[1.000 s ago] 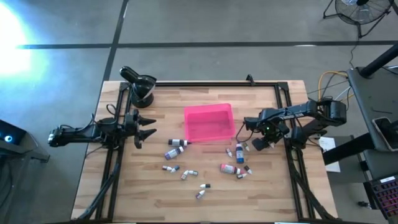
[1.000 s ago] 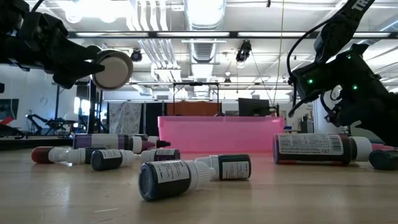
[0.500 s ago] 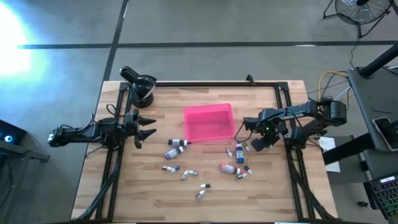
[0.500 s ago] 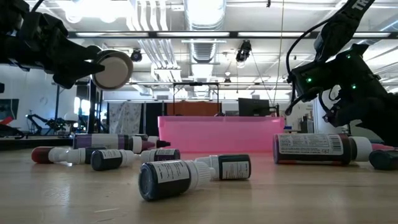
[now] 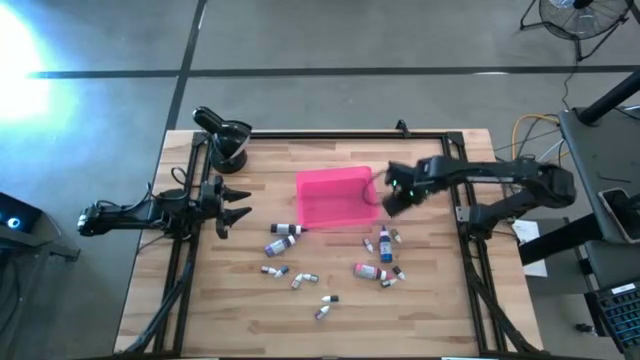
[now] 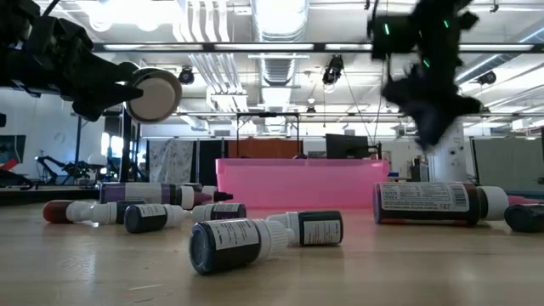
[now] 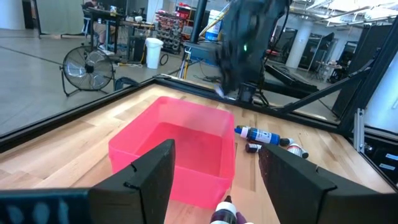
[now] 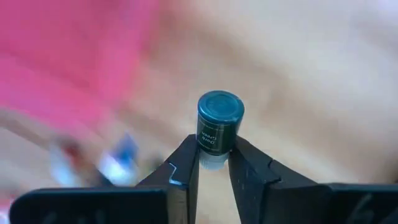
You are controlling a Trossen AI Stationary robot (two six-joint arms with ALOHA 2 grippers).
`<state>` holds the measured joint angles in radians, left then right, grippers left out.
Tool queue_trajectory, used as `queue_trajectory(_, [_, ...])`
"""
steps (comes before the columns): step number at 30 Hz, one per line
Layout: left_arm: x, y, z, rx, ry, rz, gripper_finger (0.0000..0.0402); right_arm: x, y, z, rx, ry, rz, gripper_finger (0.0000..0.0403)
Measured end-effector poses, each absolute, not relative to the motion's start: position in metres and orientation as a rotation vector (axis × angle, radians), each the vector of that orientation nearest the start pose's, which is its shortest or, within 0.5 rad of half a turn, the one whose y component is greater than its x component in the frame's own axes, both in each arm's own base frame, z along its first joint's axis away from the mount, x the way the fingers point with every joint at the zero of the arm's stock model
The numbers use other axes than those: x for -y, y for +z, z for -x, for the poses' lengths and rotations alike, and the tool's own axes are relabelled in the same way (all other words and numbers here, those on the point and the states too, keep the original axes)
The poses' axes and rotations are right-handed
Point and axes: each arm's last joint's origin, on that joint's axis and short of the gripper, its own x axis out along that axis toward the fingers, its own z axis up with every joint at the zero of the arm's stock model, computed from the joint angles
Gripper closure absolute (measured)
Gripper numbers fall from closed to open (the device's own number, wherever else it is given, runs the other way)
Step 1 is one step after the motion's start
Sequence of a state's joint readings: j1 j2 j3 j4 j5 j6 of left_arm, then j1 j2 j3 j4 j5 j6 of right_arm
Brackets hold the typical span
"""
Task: Pick & Place food coloring
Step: Put the small dark green food coloring bottle into the pink bin, then put the large blue food coloring bottle into the pink bin
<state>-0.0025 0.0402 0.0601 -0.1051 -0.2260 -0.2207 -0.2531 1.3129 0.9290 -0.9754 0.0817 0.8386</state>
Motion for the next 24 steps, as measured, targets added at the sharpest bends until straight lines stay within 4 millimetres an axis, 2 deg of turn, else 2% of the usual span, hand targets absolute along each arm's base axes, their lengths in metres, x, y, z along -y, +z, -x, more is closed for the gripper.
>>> queue_trajectory(4, [-0.006,0.171,-0.096,-0.06,0.232,0.21,0.0193,0.068,0.273,-0.238,-0.844,-0.71,-0.779,0.0338])
queue_trajectory(7, [-0.006,0.171,-0.096,-0.06,0.232,0.21,0.0193,0.074,0.29,-0.254,-0.741,-0.609,-0.779,0.032])
queue_trajectory(10, [-0.006,0.171,-0.096,-0.06,0.231,0.21,0.0193,0.078,0.289,-0.267,-0.782,-0.587,-0.761,0.0295])
queue_trajectory(13, [-0.006,0.171,-0.096,-0.06,0.232,0.21,0.0193,0.079,0.281,-0.275,-0.863,-0.641,-0.724,0.0265])
queue_trajectory(16, [-0.006,0.171,-0.096,-0.06,0.232,0.21,0.0193,0.08,0.273,-0.277,-0.949,-0.738,-0.663,0.0232])
queue_trajectory(20, [-0.006,0.171,-0.096,-0.06,0.232,0.21,0.0193,0.074,0.271,-0.273,-0.979,-0.859,-0.543,0.0192])
queue_trajectory(22, [-0.006,0.171,-0.096,-0.06,0.232,0.21,0.0193,0.071,0.273,-0.272,-0.976,-0.846,-0.512,0.0178])
queue_trajectory(24, [-0.006,0.171,-0.096,-0.06,0.232,0.21,0.0193,0.066,0.276,-0.271,-1.004,-0.74,-0.492,0.0167])
